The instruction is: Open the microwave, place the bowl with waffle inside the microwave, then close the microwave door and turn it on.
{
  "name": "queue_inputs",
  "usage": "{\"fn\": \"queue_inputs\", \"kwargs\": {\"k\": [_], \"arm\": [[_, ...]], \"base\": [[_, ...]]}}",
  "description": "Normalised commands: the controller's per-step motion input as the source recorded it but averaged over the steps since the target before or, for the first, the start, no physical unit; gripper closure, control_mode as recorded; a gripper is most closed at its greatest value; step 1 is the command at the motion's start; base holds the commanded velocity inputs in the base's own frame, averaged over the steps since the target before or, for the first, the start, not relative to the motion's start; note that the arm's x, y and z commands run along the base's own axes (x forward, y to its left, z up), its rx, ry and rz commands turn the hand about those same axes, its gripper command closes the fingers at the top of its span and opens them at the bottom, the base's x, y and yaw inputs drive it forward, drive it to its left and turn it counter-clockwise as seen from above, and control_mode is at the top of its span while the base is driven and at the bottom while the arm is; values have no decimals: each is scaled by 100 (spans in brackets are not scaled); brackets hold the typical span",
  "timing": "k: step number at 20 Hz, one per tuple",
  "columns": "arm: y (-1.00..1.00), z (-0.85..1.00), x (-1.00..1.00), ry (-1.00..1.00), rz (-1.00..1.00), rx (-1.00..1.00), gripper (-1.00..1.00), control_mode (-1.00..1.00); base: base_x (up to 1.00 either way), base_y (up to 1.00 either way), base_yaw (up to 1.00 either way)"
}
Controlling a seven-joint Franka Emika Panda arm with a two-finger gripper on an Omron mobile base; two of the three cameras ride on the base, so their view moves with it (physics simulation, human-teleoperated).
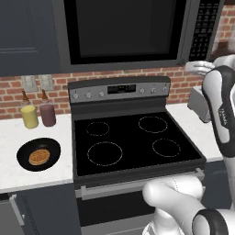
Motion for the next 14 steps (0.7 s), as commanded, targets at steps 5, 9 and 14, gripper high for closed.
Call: {"fn": "queue_inputs", "kwargs": {"k": [5, 9, 14], "arm": [[-40, 33, 0, -50, -10, 0, -100, -100], [-1, 17, 1, -52, -4, -2, -100, -100], [-10, 17, -1, -41, -7, -1, -100, -100]], "base": [[0, 0, 0], [0, 0, 0], [0, 0, 0]]}}
